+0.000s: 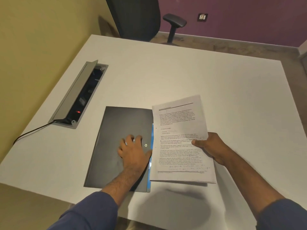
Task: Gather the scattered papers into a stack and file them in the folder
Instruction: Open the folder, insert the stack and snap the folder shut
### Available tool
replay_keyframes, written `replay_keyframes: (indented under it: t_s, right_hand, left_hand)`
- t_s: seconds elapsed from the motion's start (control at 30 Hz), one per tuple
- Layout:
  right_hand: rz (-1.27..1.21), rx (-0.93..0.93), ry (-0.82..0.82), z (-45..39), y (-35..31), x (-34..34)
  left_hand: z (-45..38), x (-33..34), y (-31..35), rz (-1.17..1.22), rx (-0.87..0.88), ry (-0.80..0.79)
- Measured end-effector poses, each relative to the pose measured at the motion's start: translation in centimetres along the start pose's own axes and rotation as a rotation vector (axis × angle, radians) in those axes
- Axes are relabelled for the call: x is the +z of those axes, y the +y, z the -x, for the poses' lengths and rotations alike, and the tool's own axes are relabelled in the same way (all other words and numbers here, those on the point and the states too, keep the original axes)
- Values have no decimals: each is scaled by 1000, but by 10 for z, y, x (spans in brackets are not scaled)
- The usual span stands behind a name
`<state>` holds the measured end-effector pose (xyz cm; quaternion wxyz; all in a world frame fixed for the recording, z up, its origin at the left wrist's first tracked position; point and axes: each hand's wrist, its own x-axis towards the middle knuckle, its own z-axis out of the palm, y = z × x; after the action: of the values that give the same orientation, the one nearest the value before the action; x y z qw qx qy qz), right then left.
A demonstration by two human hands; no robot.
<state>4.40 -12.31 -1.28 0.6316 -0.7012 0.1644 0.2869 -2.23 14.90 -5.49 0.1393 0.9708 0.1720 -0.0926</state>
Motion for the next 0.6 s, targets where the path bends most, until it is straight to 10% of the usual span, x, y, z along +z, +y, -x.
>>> replay_keyframes:
  t_s: [0.37, 0.6]
  right_hand:
    - [58, 58, 89, -7, 12, 8]
    - [-32, 96, 19, 4, 14, 7]
  left_hand:
    - [-20, -19, 8, -50, -165, -315]
    - [-22, -29, 22, -43, 52, -299]
